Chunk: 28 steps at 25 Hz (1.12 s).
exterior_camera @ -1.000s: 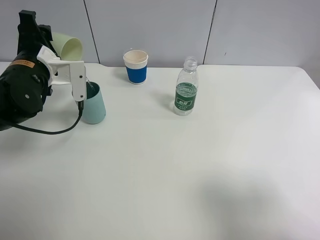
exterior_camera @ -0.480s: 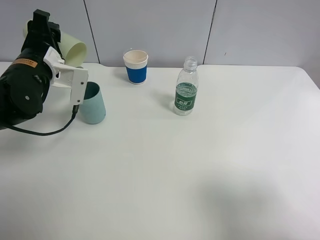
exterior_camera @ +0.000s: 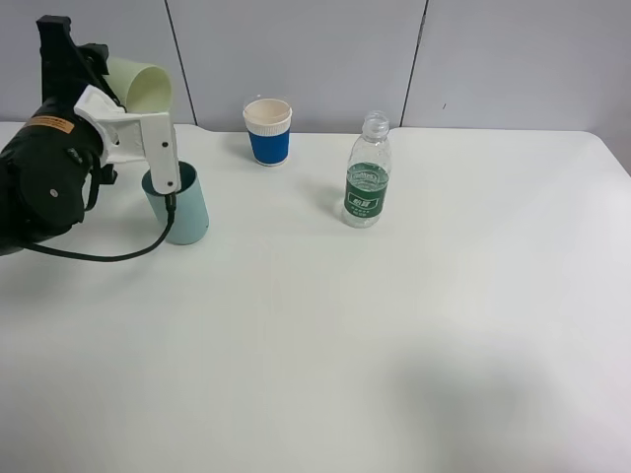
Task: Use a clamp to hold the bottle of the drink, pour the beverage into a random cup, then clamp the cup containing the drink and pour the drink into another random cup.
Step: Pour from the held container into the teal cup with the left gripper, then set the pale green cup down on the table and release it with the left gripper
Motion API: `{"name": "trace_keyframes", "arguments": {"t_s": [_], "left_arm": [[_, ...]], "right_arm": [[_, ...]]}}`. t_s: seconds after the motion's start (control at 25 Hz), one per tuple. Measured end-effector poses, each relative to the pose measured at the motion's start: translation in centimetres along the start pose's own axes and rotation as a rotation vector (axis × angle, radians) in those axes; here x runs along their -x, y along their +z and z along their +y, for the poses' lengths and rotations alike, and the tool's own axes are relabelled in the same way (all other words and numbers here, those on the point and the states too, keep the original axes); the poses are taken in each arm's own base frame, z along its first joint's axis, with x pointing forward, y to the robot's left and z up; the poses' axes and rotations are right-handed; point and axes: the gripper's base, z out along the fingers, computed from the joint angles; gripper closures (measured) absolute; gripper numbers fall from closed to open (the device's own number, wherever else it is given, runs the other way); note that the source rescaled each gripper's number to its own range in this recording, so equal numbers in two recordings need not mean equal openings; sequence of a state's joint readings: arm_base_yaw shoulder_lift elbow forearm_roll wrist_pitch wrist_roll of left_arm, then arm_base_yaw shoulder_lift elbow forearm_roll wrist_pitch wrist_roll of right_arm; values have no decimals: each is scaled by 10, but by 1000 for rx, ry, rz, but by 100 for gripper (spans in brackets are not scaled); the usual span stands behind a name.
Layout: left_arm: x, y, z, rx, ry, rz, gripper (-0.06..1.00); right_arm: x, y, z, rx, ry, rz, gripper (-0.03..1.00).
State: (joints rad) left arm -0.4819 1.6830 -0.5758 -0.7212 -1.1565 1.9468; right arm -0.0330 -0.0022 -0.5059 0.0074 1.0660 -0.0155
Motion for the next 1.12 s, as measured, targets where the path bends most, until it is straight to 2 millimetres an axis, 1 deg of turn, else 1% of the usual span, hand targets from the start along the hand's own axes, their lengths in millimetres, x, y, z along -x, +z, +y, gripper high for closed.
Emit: {"name": "trace_keyframes", "arguments": {"t_s": [0.24,0.32,0.4,0.52,0.68,0.88,1.12], "left_arm": [[-1,-1,-9,-125,-461,34,89],[0,-3,-11,-173,-585,34,89],[2,-5,-8,-199,-700,31,89],[6,-11,2,-204,-836,7,89],[11,-25,15,-197,-948,-54,89],[17,-47,25,-244,-1019,-133,89],[22,-81,41,-280,-1127,-324,89]], "right_arm": [[0,0,0,0,0,0,-3],[0,0,0,0,0,0,-3],[0,0,0,0,0,0,-3],[0,0,0,0,0,0,-3],[0,0,0,0,0,0,-3],[0,0,0,0,0,0,-3],[0,0,0,0,0,0,-3]]}}
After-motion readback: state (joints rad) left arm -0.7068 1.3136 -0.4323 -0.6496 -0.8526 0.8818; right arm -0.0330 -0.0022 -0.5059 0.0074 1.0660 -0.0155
